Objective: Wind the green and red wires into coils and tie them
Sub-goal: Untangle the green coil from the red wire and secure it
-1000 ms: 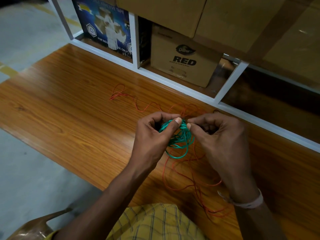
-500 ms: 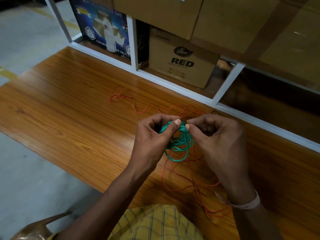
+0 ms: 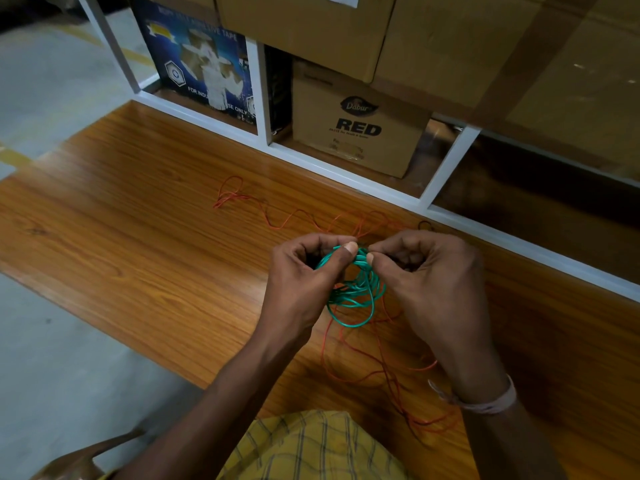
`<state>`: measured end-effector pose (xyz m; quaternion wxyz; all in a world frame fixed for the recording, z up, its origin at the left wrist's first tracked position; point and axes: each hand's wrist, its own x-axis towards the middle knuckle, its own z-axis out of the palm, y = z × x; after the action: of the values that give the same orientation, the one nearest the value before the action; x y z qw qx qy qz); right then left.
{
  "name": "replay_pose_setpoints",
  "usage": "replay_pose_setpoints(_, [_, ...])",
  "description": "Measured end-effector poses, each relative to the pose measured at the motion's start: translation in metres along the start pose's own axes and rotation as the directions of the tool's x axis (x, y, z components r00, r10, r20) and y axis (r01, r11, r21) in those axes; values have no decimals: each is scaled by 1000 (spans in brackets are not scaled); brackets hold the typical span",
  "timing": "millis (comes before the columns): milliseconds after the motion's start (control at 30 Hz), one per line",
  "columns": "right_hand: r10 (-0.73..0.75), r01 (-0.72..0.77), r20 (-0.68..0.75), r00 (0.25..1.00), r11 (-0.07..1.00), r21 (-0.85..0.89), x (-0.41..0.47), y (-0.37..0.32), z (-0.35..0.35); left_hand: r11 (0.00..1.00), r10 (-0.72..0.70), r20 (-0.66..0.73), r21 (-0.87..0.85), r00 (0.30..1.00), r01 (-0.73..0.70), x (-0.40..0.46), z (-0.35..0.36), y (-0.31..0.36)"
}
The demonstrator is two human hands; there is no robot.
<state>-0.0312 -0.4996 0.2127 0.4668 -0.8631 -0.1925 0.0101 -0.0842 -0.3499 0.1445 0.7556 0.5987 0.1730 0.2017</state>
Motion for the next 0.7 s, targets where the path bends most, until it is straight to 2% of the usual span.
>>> replay_pose_setpoints(700, [-6, 6, -56, 998, 1000, 11, -3, -3, 2, 999, -4, 11, 35, 1000, 4, 0, 1, 3])
